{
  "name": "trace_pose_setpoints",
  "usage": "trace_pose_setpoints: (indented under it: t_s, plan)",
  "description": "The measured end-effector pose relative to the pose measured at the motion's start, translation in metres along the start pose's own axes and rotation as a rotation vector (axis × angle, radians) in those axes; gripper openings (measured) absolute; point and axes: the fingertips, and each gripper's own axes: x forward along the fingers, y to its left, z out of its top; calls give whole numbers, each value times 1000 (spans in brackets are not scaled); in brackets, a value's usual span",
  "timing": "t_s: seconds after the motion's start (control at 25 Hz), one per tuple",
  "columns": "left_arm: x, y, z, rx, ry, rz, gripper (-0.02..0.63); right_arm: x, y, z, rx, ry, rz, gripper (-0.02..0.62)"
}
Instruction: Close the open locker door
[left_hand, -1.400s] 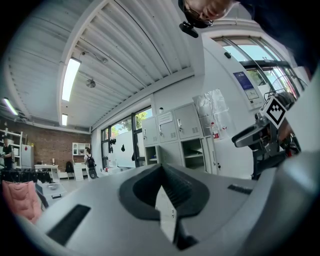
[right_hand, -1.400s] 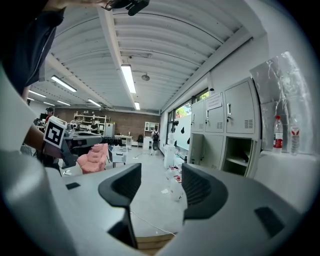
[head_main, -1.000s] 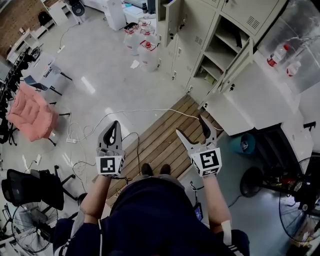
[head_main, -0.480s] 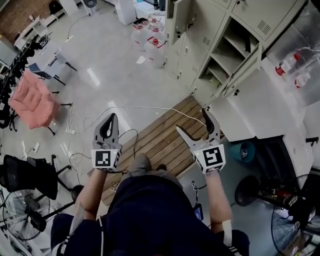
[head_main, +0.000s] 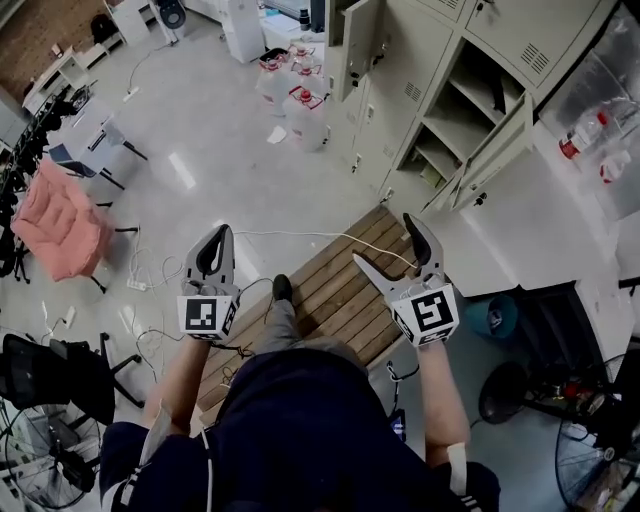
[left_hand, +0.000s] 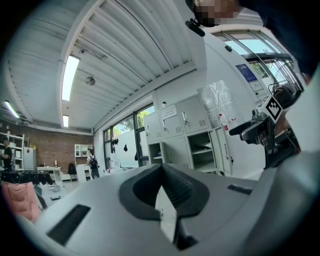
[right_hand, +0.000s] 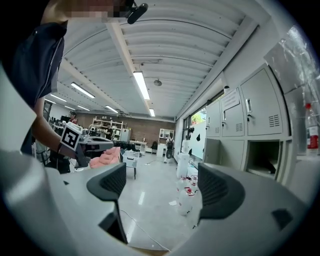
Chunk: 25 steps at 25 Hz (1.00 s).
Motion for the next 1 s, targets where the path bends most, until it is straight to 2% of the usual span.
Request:
trace_pose_setpoints:
  t_s: [0.24, 0.36, 0.52, 0.64, 0.72, 1.0]
  plan:
    - [67, 42, -39, -4, -13, -66, 5, 85, -19, -6, -7, -48, -25, 440]
    - [107, 76, -46, 8, -14, -92, 5, 145, -40, -2, -13, -43, -59, 436]
    - [147, 117, -51, -48, -32, -143, 4, 211, -67, 9, -3, -45, -98, 430]
    - [180, 142, -59, -42, -32, -162, 5, 253, -95, 14, 14, -69, -122, 395]
    - [196, 158, -67, -50, -14, -163, 5, 276, -110, 16, 32, -79, -126, 390]
    - [241, 191, -100, -92, -35, -183, 5, 328, -162, 9, 3, -69, -169, 379]
